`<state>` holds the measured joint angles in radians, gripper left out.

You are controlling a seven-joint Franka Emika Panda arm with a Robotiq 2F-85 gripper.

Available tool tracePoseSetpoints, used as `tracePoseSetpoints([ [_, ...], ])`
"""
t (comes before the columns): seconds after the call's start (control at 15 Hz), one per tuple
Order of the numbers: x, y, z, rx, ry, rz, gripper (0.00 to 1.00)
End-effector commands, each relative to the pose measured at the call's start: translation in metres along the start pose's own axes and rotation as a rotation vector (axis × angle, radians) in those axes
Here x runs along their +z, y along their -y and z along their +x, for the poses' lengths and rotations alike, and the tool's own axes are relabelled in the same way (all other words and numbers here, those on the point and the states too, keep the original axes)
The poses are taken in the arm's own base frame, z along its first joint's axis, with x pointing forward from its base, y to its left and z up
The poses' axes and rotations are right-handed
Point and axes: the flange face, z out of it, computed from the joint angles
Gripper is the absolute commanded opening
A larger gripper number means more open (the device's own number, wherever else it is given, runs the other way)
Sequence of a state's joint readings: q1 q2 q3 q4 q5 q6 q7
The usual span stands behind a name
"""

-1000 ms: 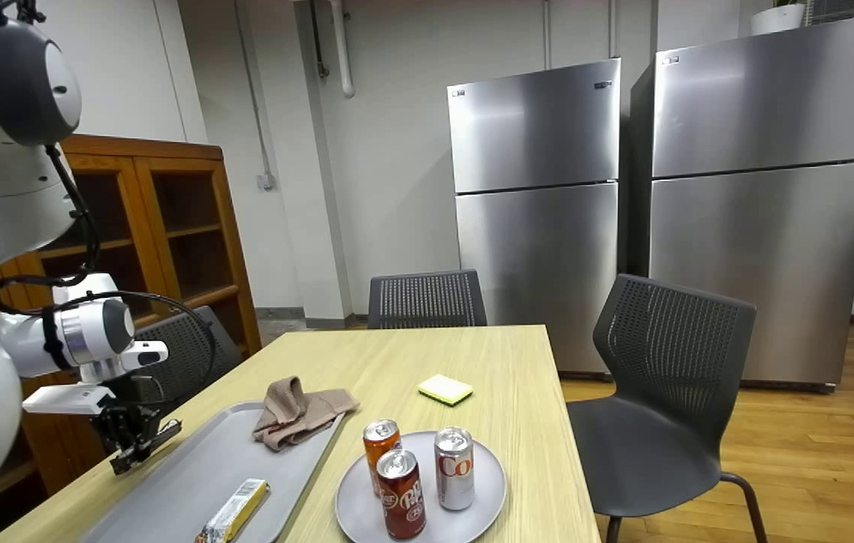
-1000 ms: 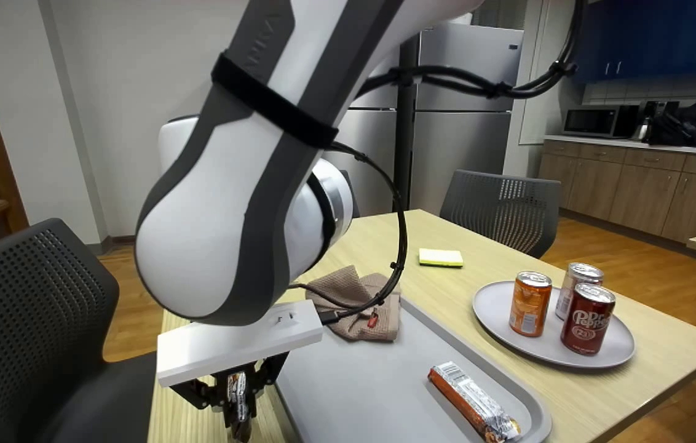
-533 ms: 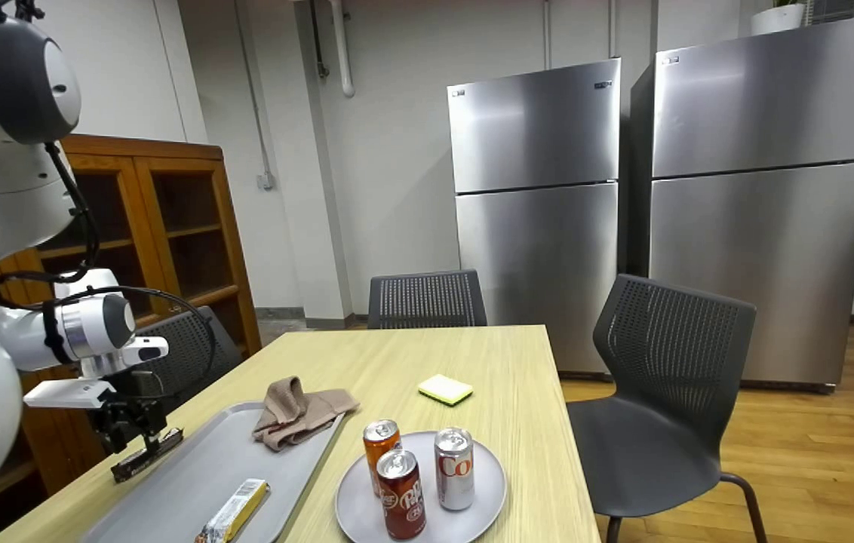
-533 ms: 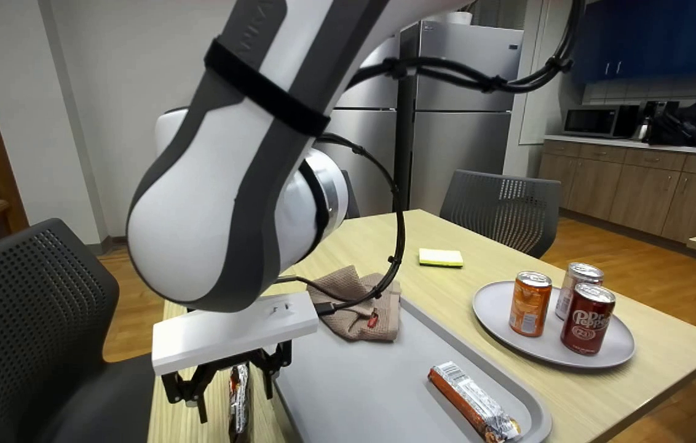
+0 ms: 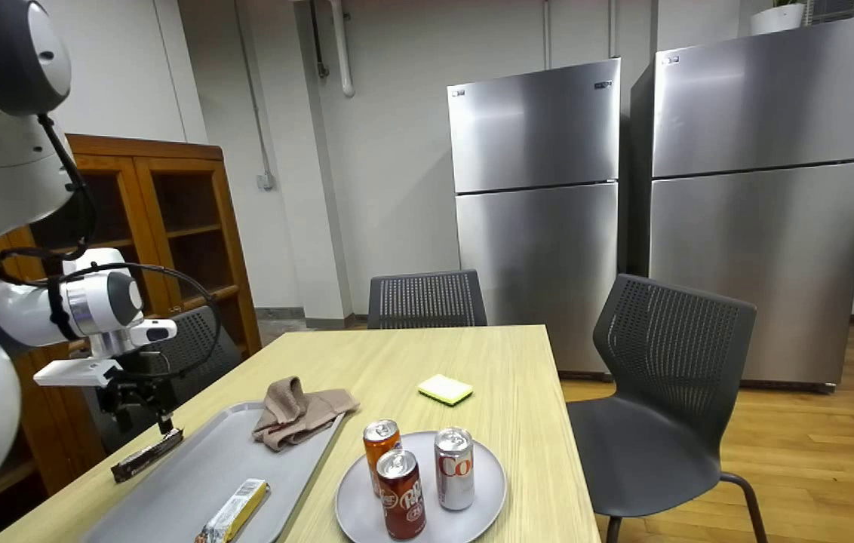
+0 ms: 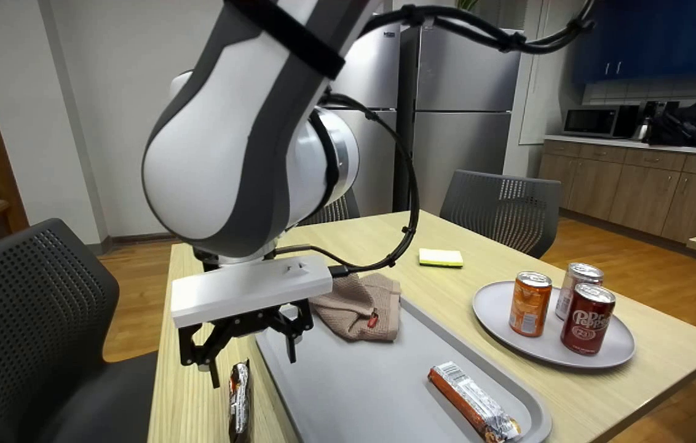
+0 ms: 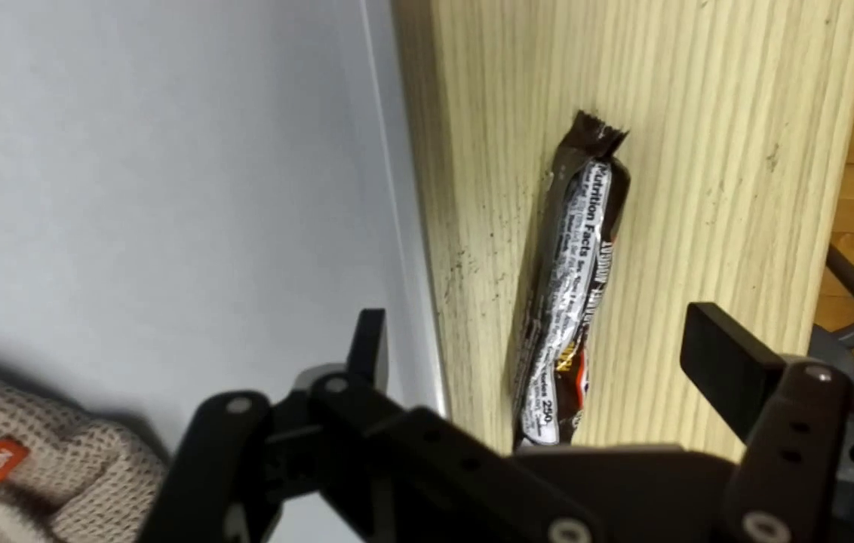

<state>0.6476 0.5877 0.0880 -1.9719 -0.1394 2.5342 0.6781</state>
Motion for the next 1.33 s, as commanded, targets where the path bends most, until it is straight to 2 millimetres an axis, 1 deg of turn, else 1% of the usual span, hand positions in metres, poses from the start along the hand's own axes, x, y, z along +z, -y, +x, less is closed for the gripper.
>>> tracePoseSetpoints([
  [0.0,-0.015,-0.024,-0.010,0.012,0.026,-0.032,1.00],
  [0.2,-0.013,-0.036,-0.015,0.011,0.034,-0.036,1.00],
  [0.47,-0.010,-0.062,-0.025,0.023,0.051,-0.044,1.00],
  [0.73,-0.009,-0.099,-0.030,-0.015,0.064,-0.041,1.00],
  [0.93,-0.005,-0.126,-0.035,-0.033,0.078,-0.056,1.00],
  [1.13,0.001,-0.138,-0.046,-0.031,0.093,-0.056,1.00],
  [1.27,0.003,-0.142,-0.057,-0.011,0.109,-0.056,1.00],
])
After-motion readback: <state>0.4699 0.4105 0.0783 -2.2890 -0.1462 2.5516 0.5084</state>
